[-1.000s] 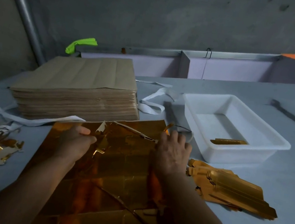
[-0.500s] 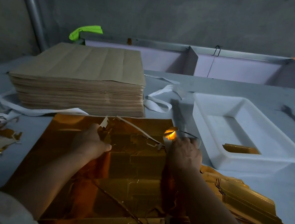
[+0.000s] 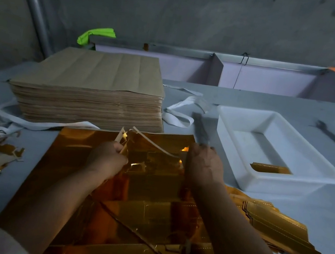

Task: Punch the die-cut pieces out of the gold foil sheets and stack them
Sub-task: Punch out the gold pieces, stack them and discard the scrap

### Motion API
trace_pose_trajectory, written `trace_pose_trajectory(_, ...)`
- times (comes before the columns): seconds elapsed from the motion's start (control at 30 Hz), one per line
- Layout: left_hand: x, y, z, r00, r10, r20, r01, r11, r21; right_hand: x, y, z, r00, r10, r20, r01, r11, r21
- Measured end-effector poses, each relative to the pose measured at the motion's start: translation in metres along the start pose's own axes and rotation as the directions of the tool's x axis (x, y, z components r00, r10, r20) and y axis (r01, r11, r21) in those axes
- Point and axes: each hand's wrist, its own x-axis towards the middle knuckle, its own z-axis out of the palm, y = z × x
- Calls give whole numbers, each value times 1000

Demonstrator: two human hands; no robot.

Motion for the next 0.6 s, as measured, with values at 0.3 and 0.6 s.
trace_pose_trajectory(0.3,-52,34,-19,842,267,469,131,742,-657,-27,-61,-52,954,-255,157,76,712,698)
trace_pose_trajectory(0.6,-76,50,-34,947,164,278,-72,947,-314,-41,-70,-60,989,-147,-11,111,695,711)
